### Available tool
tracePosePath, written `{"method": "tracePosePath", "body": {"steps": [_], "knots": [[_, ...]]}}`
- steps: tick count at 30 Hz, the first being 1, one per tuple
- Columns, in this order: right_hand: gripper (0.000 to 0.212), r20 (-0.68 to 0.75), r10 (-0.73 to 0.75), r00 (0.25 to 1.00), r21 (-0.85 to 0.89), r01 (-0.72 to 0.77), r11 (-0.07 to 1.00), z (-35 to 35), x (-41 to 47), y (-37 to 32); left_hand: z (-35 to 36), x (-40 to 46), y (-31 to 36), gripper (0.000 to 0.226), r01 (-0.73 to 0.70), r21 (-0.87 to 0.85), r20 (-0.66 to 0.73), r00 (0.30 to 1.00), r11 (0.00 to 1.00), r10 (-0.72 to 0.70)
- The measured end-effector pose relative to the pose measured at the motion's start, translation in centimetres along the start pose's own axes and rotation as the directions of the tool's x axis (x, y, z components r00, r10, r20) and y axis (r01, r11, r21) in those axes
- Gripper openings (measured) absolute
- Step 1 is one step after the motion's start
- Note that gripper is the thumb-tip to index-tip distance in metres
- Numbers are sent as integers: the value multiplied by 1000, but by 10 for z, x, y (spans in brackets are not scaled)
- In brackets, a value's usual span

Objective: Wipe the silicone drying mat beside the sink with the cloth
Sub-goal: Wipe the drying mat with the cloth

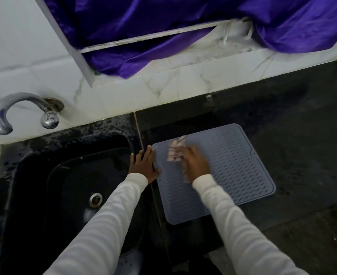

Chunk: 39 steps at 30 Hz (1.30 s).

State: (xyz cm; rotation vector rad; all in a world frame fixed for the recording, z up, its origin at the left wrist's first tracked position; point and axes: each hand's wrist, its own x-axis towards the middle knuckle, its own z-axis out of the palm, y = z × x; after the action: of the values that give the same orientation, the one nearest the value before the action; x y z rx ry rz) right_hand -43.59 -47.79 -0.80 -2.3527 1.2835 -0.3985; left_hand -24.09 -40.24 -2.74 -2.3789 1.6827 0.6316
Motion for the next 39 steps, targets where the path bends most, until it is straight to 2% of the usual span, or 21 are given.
{"method": "tracePosePath", "body": {"steps": [2,5,8,11,21,30,32,35,37,39], "knots": [[45,124,-130,984,-36,135,990,32,-5,-31,3,1,2,82,11,34,0,1000,999,-11],[61,214,-103,971,-42,114,993,54,-6,-44,8,1,3,79,11,75,-12,1000,997,-10],[63,241,-80,967,-187,127,974,40,0,-27,6,0,1,75,3,45,-39,999,999,-1],[55,251,-18,968,-285,92,954,19,13,8,5,0,-1,75,-5,-16,-29,1000,1000,4],[63,146,140,979,-337,-84,938,-52,24,122,4,1,2,75,29,-55,-14,999,998,-29],[39,-5,341,940,-329,-324,887,-101,36,201,6,1,6,75,53,-49,-15,998,997,-54],[41,-12,345,938,-323,-330,887,-103,41,196,7,2,6,76,58,-42,-18,998,997,-59],[36,-94,320,943,-200,-333,921,-105,54,166,6,1,8,76,54,-30,-14,998,998,-54],[35,-115,212,971,-94,-223,970,-97,60,122,4,0,8,77,49,-21,-11,999,999,-49],[28,-35,93,995,-44,-94,995,-81,61,66,4,0,7,77,41,-4,-11,999,999,-42]]}}
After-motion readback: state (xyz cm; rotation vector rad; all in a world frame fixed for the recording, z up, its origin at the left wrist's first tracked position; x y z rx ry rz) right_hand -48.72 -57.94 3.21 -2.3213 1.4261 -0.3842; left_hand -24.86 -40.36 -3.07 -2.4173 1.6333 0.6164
